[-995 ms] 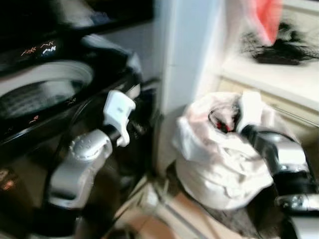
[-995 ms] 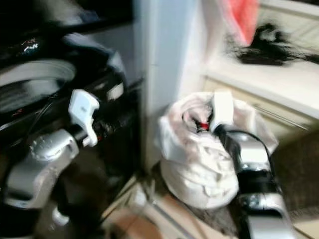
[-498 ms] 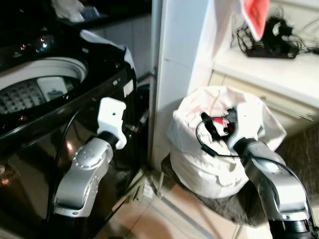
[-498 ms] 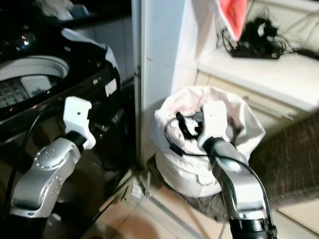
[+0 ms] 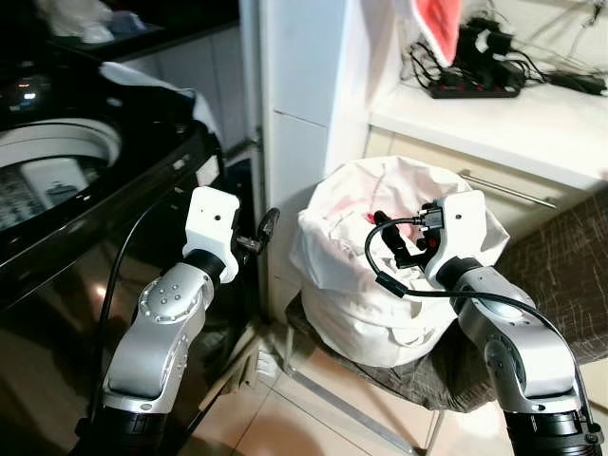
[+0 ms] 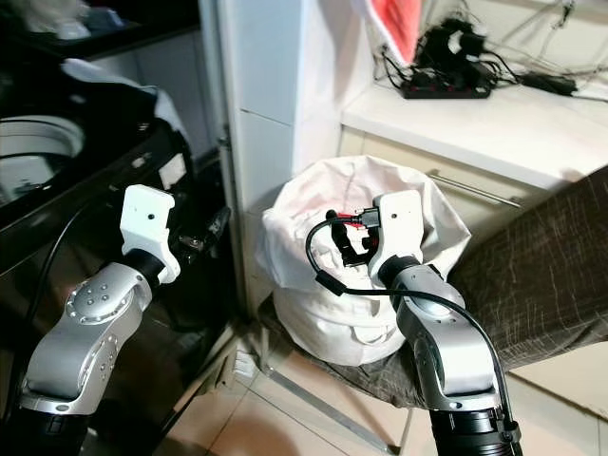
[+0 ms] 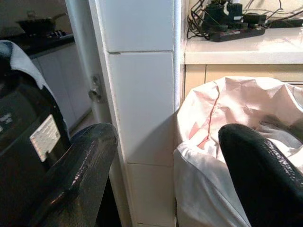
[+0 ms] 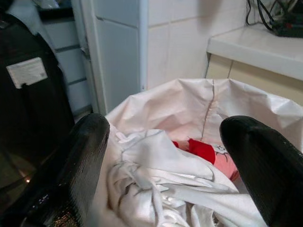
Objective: Clothes washing
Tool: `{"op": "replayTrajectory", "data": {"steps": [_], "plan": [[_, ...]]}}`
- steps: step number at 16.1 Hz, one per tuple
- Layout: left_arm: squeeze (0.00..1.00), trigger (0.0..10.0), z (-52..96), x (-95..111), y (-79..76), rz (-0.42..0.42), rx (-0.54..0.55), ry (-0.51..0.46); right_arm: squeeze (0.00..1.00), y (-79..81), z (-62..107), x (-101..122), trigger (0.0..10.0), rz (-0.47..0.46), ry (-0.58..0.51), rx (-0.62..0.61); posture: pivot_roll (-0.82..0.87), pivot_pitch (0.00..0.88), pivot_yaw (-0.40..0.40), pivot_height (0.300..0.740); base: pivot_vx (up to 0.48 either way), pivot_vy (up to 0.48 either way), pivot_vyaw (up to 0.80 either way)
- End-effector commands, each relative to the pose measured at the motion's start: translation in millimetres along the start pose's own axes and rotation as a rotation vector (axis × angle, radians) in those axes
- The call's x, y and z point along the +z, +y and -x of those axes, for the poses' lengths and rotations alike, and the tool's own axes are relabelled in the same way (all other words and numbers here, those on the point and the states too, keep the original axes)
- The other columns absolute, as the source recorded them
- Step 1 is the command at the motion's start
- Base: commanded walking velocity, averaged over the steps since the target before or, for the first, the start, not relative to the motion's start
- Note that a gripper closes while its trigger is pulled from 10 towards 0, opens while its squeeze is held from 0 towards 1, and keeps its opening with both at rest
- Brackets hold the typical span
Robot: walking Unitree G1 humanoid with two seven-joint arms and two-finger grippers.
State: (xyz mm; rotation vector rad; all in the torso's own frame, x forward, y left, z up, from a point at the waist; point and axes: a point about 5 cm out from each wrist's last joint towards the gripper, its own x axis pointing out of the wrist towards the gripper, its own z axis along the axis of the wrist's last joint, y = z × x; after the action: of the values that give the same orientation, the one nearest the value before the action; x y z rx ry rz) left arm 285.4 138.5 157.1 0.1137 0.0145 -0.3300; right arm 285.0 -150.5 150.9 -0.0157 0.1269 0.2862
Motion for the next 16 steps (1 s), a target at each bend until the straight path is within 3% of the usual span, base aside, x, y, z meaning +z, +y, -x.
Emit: {"op": "replayTrajectory", "data": {"steps": [1, 4, 7, 8, 11, 16], "plan": [[0.0, 10.0, -0.6, 3.4, 1.7, -0.007, 0.006, -0.008, 0.0, 1.4, -0.1, 1.1, 10.0, 0.006, 0.005, 0.007, 0.04, 0.0, -0.032, 0.74, 0.364, 0.0, 0.0], [0.0, 10.0, -0.8, 3.1, 2.6, -0.004, 0.01, -0.007, 0.0, 2.6, -0.4, 1.8, 10.0, 0.043, 0.018, 0.04, 0.04, 0.0, -0.031, 0.74, 0.364, 0.0, 0.0], [0.0, 10.0, -1.2, 3.2, 3.1, -0.006, 0.01, -0.006, 0.0, 7.3, -0.4, 0.2, 10.0, 0.058, 0.028, 0.069, 0.04, 0.0, -0.033, 0.74, 0.365, 0.0, 0.71], [0.0, 10.0, -1.2, 3.2, 3.0, -0.007, 0.007, -0.006, 0.0, 5.7, -0.2, -0.7, 10.0, 0.001, 0.026, 0.045, 0.04, 0.0, -0.033, 0.74, 0.364, 0.0, 0.0], [0.0, 10.0, -1.3, 2.9, 2.7, -0.002, -0.003, -0.007, 0.0, 1.3, 0.6, -1.3, 10.0, 0.022, 0.033, 0.027, 0.04, 0.0, -0.031, 0.74, 0.34, 0.0, 0.0], [0.0, 10.0, 0.6, 2.4, 3.6, 0.006, -0.031, -0.009, 0.0, -0.2, 1.8, -4.0, 10.0, 0.007, 0.054, 0.009, 0.03, 0.0, -0.025, 0.74, 0.0, 0.0, 0.0]]}}
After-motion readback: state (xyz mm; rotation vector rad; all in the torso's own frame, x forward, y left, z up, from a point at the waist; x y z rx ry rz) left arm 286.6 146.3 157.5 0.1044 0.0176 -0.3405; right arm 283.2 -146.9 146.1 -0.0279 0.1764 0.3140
